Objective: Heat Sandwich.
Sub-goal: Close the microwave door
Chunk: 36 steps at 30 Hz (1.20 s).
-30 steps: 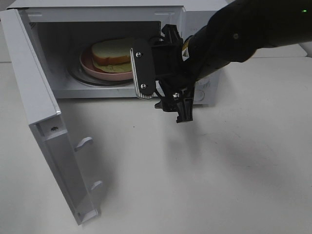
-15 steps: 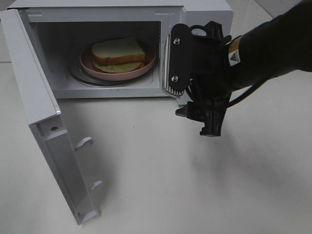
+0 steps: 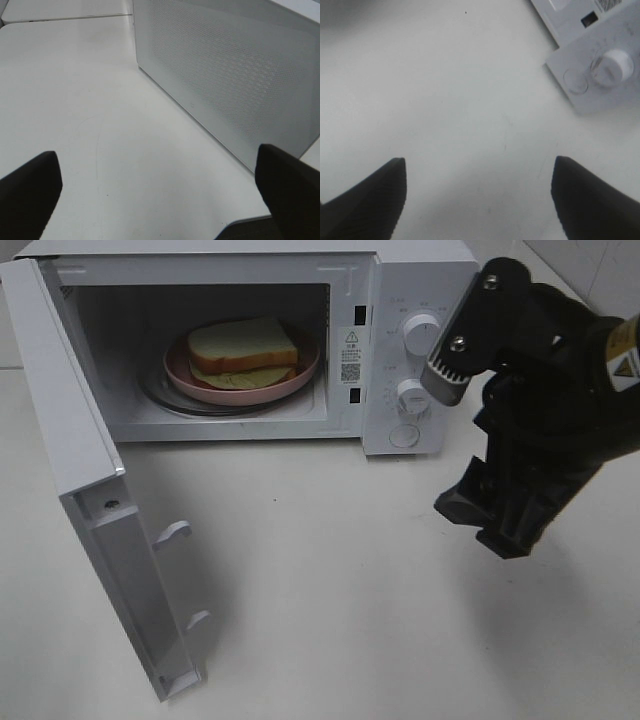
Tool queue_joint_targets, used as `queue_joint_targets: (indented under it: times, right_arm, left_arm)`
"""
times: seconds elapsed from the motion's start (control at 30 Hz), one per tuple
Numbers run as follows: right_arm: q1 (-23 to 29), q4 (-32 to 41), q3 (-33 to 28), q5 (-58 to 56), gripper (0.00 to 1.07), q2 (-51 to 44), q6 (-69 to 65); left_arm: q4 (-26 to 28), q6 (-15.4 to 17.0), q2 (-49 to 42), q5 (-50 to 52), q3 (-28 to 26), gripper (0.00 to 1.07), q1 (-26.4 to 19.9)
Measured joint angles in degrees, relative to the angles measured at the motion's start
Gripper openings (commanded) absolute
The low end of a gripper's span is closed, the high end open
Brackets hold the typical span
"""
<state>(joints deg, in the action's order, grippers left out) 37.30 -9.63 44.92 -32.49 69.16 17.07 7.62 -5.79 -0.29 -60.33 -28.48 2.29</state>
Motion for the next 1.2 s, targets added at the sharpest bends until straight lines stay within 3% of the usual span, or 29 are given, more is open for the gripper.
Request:
queue_joint_targets:
  times: [0.37, 0.7, 0.97, 1.13, 1.2]
  right_arm:
    - [0.0, 0.1, -0.2, -21.1, 0.76, -8.2, -15.8]
    - [0.0, 0.1, -0.2, -30.1, 0.77, -17.3, -17.1]
    - [-0.3, 0.1, -2.0, -30.9, 0.77, -25.9, -19.3]
    - [-6.1, 0.7, -6.9, -31.0, 0.76, -32.8, -19.4]
    - [-11.1, 1.4, -8.9, -31.1, 0.76, -37.3, -19.4]
  left_arm:
    - [0.0, 0.0, 0.0, 0.0, 0.0, 1.01, 0.0]
    - [0.0, 0.0, 0.0, 0.0, 0.0, 1.01, 0.0]
    - [0.0, 0.0, 0.0, 0.0, 0.0, 1.01, 0.0]
    - [0.0, 0.0, 0.0, 0.0, 0.0, 1.01, 0.0]
    - [0.0, 0.0, 0.0, 0.0, 0.0, 1.01, 0.0]
